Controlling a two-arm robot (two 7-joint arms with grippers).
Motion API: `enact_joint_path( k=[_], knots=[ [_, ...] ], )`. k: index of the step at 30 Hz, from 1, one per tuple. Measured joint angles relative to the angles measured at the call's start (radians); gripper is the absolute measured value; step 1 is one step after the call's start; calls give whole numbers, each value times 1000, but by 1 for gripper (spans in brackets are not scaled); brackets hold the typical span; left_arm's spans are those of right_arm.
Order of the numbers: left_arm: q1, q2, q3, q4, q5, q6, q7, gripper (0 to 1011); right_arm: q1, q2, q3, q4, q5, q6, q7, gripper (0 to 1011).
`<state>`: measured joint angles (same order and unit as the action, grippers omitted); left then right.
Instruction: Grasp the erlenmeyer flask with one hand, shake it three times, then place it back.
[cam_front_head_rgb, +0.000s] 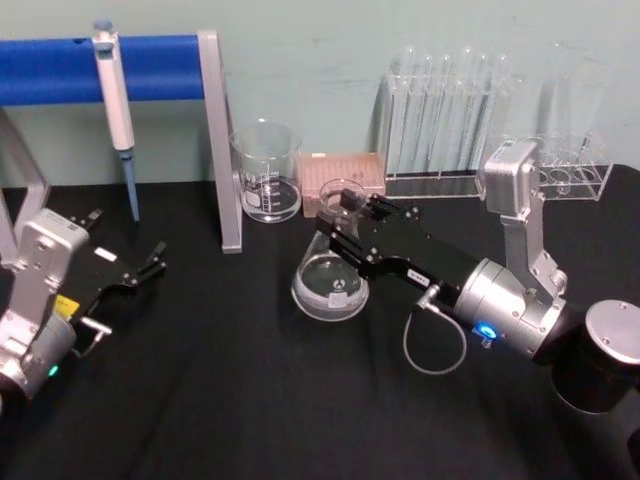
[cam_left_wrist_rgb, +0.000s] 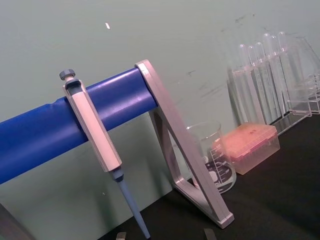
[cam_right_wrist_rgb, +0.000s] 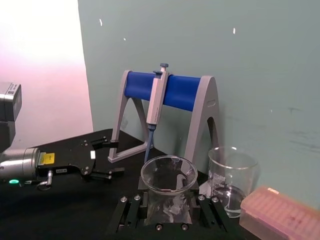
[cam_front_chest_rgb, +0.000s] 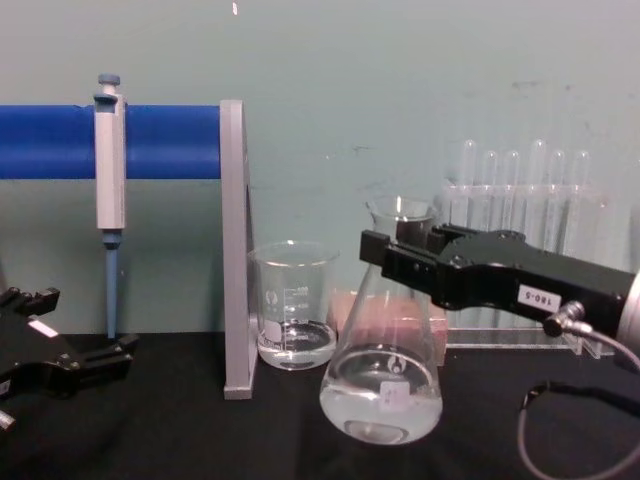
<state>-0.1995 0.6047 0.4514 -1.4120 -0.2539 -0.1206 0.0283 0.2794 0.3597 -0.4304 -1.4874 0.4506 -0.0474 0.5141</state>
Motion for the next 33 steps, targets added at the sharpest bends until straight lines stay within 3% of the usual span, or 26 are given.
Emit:
enact_joint_path(
  k=[33],
  knots=[
    [0, 0, 0, 0, 0, 0, 0, 1001, 31, 44, -55, 118, 38, -21, 94, 449]
  ],
)
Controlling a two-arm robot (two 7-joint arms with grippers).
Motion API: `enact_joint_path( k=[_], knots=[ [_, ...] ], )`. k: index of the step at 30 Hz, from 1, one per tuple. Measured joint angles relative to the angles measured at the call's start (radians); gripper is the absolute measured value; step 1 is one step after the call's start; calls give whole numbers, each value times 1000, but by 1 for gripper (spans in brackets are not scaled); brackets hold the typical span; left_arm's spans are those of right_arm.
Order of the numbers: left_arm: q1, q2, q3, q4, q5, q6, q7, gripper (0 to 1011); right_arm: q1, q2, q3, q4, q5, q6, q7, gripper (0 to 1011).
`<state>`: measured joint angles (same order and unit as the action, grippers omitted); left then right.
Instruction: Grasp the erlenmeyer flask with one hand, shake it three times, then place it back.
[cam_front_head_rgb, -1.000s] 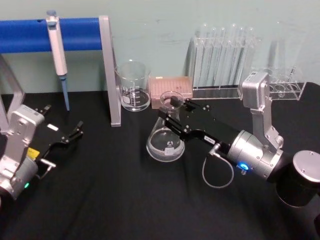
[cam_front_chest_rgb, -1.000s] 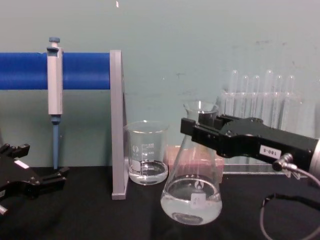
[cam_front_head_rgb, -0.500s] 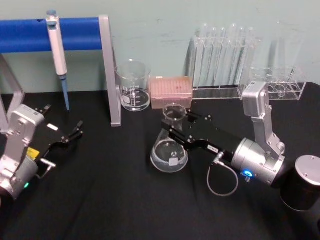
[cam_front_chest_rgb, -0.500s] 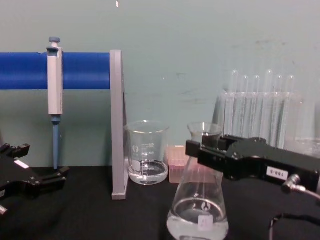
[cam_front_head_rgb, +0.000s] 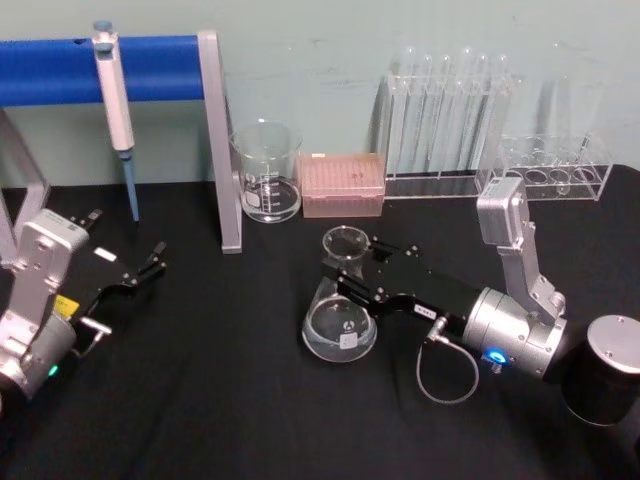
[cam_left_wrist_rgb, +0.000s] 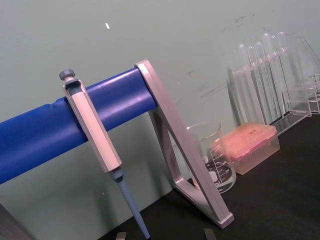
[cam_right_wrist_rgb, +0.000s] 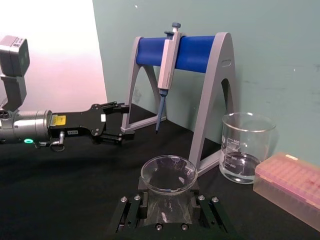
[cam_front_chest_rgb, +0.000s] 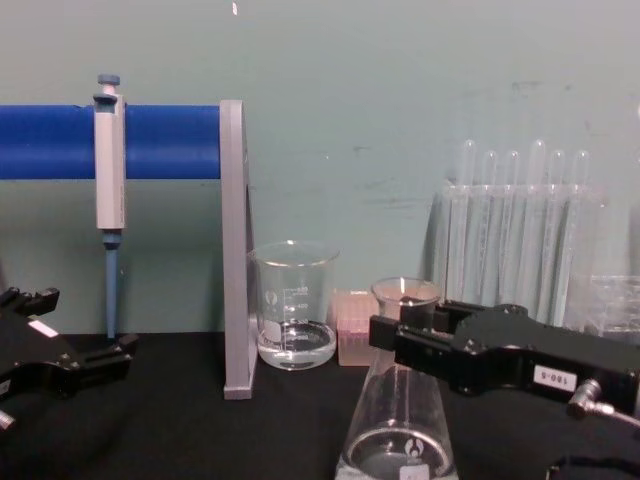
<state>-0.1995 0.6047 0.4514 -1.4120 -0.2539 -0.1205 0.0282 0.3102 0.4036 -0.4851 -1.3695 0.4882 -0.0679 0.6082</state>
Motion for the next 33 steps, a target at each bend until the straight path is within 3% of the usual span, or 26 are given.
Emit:
enact_joint_path(
  k=[33],
  knots=[
    [0, 0, 0, 0, 0, 0, 0, 1001, 68, -20, -55, 93, -9, -30, 65, 449]
  ],
)
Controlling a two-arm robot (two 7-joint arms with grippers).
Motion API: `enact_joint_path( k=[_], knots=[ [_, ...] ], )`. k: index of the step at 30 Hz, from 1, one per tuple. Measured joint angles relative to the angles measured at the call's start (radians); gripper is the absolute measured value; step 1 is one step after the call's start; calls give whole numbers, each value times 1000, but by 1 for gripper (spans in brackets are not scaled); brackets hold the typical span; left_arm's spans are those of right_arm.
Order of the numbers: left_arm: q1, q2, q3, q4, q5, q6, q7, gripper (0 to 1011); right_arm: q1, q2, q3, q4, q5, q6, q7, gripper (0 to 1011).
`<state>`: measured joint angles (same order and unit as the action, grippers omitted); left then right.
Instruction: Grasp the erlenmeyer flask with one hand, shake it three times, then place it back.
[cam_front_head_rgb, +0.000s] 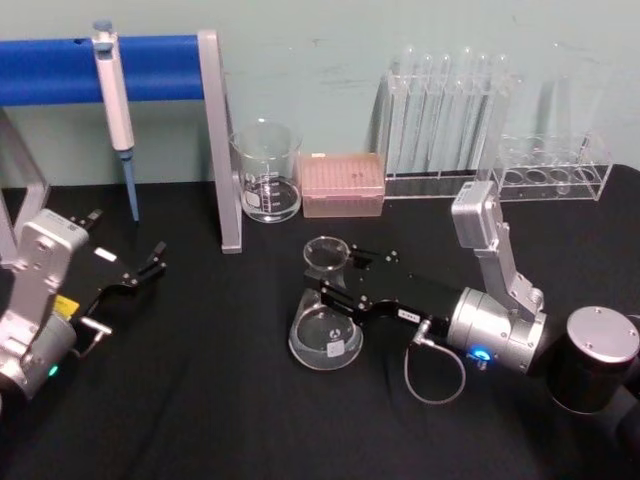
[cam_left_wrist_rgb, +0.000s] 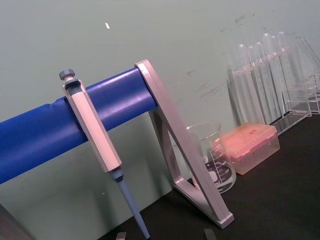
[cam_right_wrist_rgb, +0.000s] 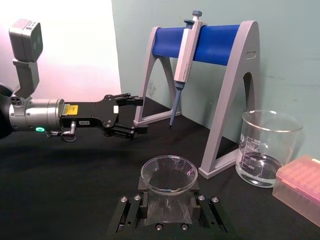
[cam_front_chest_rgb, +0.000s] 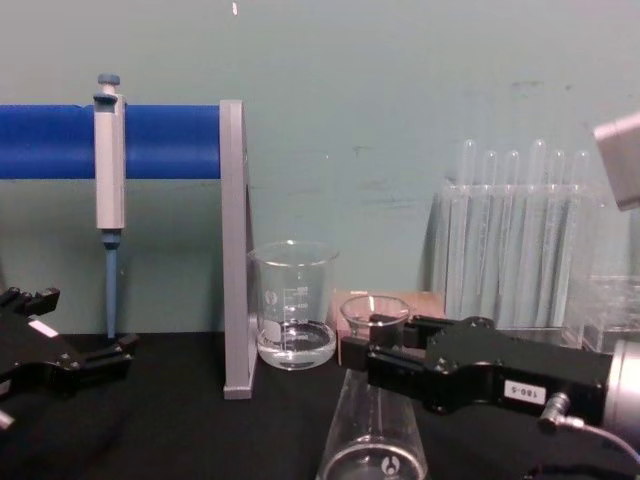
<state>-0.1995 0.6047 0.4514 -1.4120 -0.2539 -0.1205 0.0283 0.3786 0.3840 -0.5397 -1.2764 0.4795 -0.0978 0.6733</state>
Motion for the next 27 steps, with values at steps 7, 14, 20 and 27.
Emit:
enact_joint_path(
  k=[7, 14, 20, 27],
  knots=[
    [0, 0, 0, 0, 0, 0, 0, 1001, 7, -2, -9, 9, -3, 5, 3, 449],
    [0, 0, 0, 0, 0, 0, 0, 1001, 7, -3, -14, 11, -4, 10, 2, 449],
    [0, 0, 0, 0, 0, 0, 0, 1001, 7, -1, -15, 11, -4, 14, -2, 449],
    [0, 0, 0, 0, 0, 0, 0, 1001, 6, 0, -15, 9, -5, 20, -7, 449]
  ],
)
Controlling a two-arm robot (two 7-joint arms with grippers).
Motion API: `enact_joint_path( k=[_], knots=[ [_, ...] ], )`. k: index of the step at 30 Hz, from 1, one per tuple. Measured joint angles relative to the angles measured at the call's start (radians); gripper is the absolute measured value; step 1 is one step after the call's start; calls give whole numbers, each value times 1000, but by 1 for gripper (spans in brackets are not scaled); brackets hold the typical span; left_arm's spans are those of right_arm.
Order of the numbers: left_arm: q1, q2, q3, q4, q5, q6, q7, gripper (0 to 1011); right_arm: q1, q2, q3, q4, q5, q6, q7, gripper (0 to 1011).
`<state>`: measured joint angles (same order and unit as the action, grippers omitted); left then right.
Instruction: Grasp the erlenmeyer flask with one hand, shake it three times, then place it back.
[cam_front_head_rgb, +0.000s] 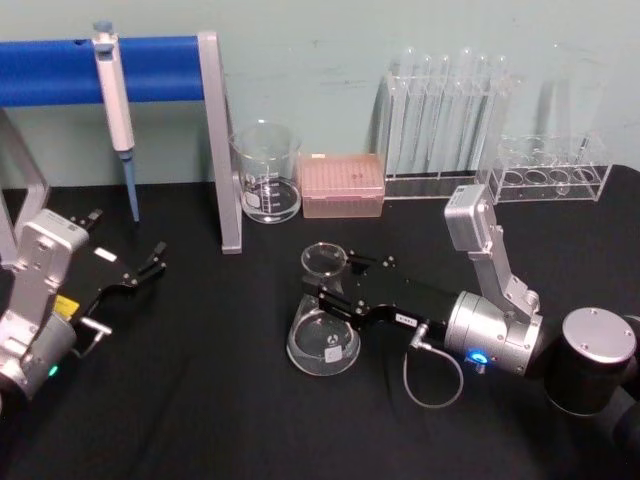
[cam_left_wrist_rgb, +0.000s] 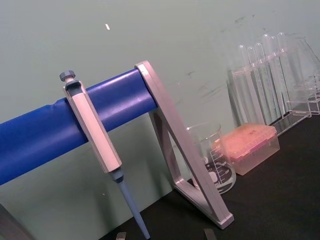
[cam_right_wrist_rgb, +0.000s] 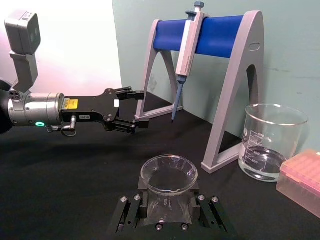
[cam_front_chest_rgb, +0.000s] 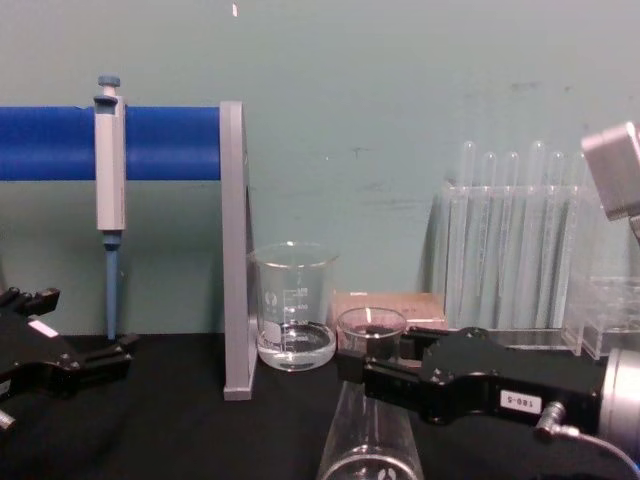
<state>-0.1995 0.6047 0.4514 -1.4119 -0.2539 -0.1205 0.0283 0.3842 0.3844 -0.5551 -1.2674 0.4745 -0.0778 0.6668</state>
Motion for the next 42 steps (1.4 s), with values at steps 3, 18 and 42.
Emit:
enact_joint_path(
  k=[3, 18, 42],
  knots=[
    [0, 0, 0, 0, 0, 0, 0, 1001, 1, 0, 0, 0, -1, 2, -1, 449],
    [0, 0, 0, 0, 0, 0, 0, 1001, 0, 1, 1, 1, -3, 3, -2, 449],
    [0, 0, 0, 0, 0, 0, 0, 1001, -1, 1, 0, 2, -8, 8, -3, 807]
  ],
)
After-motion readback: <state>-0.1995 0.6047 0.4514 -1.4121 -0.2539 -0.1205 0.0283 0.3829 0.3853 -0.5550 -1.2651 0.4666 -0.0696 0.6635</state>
